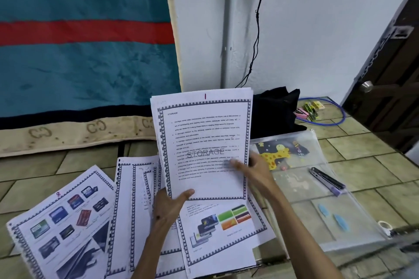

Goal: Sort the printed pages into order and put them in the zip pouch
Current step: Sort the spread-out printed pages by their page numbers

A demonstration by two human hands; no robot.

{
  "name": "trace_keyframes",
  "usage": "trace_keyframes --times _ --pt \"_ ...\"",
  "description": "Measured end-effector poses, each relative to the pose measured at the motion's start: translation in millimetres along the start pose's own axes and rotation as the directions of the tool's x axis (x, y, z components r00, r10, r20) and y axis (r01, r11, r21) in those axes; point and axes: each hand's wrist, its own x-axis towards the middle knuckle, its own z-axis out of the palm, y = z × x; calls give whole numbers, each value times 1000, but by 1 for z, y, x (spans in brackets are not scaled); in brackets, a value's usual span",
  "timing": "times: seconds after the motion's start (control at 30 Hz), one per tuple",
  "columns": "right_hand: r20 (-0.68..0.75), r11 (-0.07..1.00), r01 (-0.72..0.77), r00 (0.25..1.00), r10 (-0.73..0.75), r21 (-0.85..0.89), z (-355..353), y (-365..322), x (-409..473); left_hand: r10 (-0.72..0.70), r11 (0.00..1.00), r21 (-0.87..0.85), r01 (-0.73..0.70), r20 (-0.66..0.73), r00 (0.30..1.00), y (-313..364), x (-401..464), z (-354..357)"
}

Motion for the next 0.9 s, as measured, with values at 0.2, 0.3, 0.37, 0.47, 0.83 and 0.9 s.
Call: trace_keyframes --times 0.2,0.3,0.37,0.47,0.83,0.9 --pt "-207 944 325 929 -307 54 -11 -90 42 3 1000 -12 -3 -12 1000 2 -4 2" --pt "-198 931 363 910 -364 -46 -6 -99 52 11 1000 -6 -11 4 1000 3 -6 1" --pt "-215 932 359 908 -360 -49 0 -97 54 13 1000 -5 -12 30 999 6 -8 0" --pt "-315 925 364 870 -380 -110 1 -108 54 25 1000 -4 -25 114 993 19 -11 -7" --pt "-404 961 79 896 -184 -264 -15 -44 50 275 960 -33 -277 -61 960 72 0 -33" --pt "-372 968 63 916 -153 -244 -8 -17 50 523 839 225 -495 -83 848 93 16 -12"
